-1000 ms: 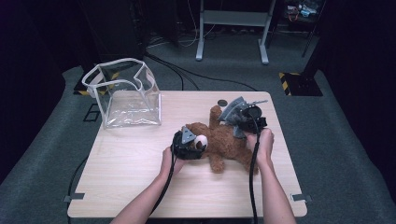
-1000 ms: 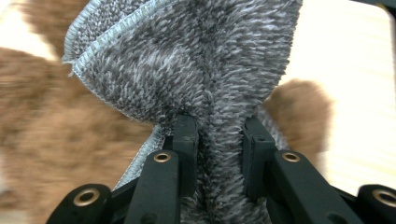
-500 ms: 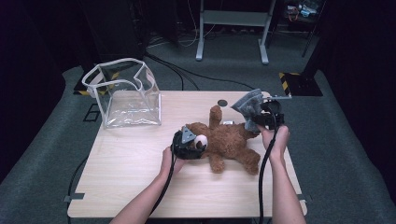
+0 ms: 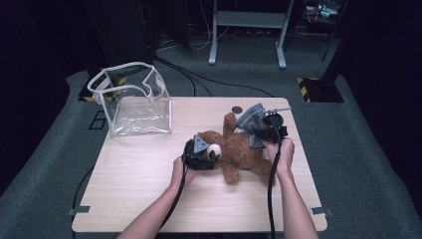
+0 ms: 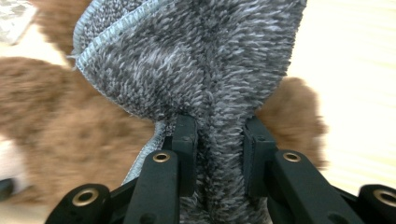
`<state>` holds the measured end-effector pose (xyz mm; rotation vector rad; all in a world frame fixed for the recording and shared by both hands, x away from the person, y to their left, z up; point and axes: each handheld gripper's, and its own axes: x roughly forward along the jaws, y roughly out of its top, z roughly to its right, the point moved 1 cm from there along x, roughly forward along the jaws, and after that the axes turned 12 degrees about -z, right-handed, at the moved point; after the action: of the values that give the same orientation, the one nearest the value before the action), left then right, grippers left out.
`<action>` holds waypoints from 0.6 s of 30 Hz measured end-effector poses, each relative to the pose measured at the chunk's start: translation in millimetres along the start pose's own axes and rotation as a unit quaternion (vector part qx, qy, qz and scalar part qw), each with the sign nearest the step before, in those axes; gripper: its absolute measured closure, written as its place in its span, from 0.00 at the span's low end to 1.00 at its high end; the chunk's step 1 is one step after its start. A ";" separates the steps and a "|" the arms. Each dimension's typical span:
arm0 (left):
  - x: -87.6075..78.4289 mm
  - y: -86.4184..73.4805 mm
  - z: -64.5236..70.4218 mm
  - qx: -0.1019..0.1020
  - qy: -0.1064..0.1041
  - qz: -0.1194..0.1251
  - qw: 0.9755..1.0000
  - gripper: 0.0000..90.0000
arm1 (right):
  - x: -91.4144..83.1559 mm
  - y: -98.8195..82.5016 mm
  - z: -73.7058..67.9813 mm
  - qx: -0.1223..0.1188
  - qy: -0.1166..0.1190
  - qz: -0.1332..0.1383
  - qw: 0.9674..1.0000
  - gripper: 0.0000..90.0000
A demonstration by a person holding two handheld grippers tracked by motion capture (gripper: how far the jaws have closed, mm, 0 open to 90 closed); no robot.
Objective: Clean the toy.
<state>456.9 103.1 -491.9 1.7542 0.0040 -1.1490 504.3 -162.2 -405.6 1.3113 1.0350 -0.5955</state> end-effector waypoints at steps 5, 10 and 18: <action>-0.1 0.3 -0.2 0.002 0.001 0.000 1.000 0.29 | -0.7 -4.3 27.2 0.034 -0.017 -0.001 0.999 0.79; 0.3 0.2 -0.3 0.000 -0.001 0.001 1.000 0.29 | -10.5 -14.0 48.7 0.079 -0.010 0.028 0.996 0.79; 0.7 0.4 -0.8 -0.001 0.000 0.001 1.000 0.29 | -45.3 -28.3 33.6 0.034 0.009 0.067 0.997 0.79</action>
<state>458.0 103.1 -492.1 1.7518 0.0033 -1.1465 468.9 -208.9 -382.3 1.4351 0.9394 -0.5215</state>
